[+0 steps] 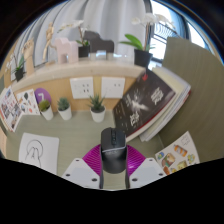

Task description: Arrange mouse

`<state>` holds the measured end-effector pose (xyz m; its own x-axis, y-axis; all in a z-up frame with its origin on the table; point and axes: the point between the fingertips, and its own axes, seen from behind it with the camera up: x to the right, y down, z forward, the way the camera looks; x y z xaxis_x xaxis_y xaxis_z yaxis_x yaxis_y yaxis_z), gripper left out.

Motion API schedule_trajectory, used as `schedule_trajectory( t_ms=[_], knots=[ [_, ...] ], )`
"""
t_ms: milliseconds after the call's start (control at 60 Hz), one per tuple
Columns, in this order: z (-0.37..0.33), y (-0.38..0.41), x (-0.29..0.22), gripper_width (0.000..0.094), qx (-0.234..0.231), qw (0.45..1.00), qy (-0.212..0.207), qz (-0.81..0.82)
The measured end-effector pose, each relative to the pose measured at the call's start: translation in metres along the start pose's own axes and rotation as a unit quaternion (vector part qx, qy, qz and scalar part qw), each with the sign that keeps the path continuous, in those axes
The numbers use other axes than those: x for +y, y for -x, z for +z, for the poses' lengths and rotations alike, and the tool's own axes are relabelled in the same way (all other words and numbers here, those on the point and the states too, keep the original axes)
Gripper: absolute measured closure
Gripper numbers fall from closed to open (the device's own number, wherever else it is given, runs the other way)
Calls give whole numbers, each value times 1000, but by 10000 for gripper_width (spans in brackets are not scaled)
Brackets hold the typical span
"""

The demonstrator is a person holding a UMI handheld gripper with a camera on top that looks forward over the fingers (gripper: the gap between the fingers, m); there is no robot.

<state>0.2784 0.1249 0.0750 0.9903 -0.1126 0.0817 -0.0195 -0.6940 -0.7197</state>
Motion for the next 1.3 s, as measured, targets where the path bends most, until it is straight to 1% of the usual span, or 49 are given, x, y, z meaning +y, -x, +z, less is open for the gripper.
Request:
schedule_trajectory(
  t_ms=[117,200,250,333,400,483,583,683,733,867,900,933,967,1033,1117,1133,1150,1200,1217,1250,1300],
  knots=[
    [-68,34,-88,647,10,997,-81,8],
    [-109,73,-134,648,4,992,-126,14],
    [-125,99,-153,649,-1,990,-142,17],
    [-136,147,-163,649,-17,988,-152,15],
    [-128,189,-153,649,-31,990,-141,8],
    [-104,231,-122,650,-44,993,-106,-5],
    [-64,271,-64,651,-51,997,-51,-21],
    [-29,297,2,651,-58,998,14,-27],
    [-17,306,29,651,-64,997,38,-30],
    [0,318,85,648,-57,994,80,-41],
    [2,319,83,645,-55,996,64,-24],
    [1,320,86,603,-55,996,65,-9],
    [0,318,86,589,-56,996,65,2],
    [2,318,86,513,-54,997,62,6],
    [0,318,89,442,-57,996,72,12],
    [-2,319,90,400,-59,995,75,13],
    [-4,318,92,307,-61,995,79,16],
    [-15,313,96,79,-56,994,89,21],
    [-20,311,96,56,-54,994,88,21],
    [-31,307,94,87,-55,995,83,17],
    [-52,301,90,85,-54,996,71,8]
  ],
)
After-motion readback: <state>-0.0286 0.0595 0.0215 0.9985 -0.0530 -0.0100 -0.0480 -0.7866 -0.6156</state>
